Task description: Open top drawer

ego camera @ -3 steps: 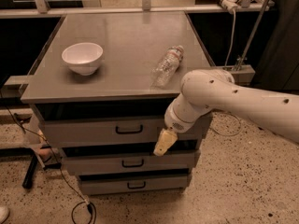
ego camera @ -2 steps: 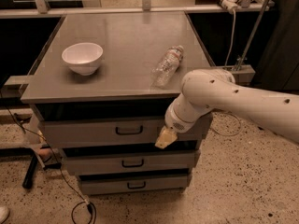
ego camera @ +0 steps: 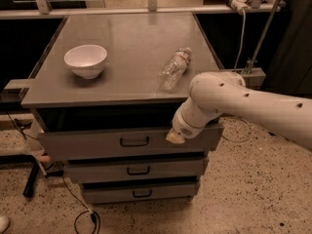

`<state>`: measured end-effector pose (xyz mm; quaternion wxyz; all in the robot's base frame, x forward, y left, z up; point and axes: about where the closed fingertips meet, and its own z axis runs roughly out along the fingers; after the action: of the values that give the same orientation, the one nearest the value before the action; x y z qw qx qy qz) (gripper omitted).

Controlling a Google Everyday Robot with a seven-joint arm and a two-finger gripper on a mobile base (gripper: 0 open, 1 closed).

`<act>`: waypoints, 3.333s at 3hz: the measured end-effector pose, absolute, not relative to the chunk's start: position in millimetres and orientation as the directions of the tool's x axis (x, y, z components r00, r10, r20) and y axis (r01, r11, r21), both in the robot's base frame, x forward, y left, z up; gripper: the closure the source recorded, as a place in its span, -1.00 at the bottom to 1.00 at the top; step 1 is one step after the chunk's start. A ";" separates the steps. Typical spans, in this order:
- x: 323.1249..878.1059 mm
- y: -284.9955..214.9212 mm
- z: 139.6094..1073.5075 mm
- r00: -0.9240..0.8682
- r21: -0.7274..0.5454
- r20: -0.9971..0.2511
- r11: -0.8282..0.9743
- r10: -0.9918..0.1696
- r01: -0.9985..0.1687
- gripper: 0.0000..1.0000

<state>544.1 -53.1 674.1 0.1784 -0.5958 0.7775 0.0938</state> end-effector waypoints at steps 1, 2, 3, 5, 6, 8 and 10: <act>544.1 -53.1 674.1 -0.226 -0.067 -0.389 0.273 -0.893 -0.960 1.00; 544.1 -53.2 674.6 -0.226 -0.067 -0.389 0.273 -0.893 -0.960 1.00; 544.1 -53.6 683.4 -0.227 -0.067 -0.389 0.273 -0.893 -0.960 1.00; 534.8 -59.0 685.1 -0.251 -0.063 -0.388 0.297 -0.887 -0.953 1.00; 532.1 -60.1 685.8 -0.257 -0.062 -0.388 0.303 -0.885 -0.951 1.00; 498.0 -69.3 693.7 -0.331 -0.046 -0.380 0.375 -0.864 -0.926 1.00; 493.8 -66.9 693.0 -0.322 -0.038 -0.361 0.359 -0.875 -0.933 1.00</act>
Offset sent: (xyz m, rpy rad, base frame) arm 0.0000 0.0000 0.0000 0.0000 0.0000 0.0000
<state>493.8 -66.9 693.0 0.1621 -0.5590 0.8083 0.0889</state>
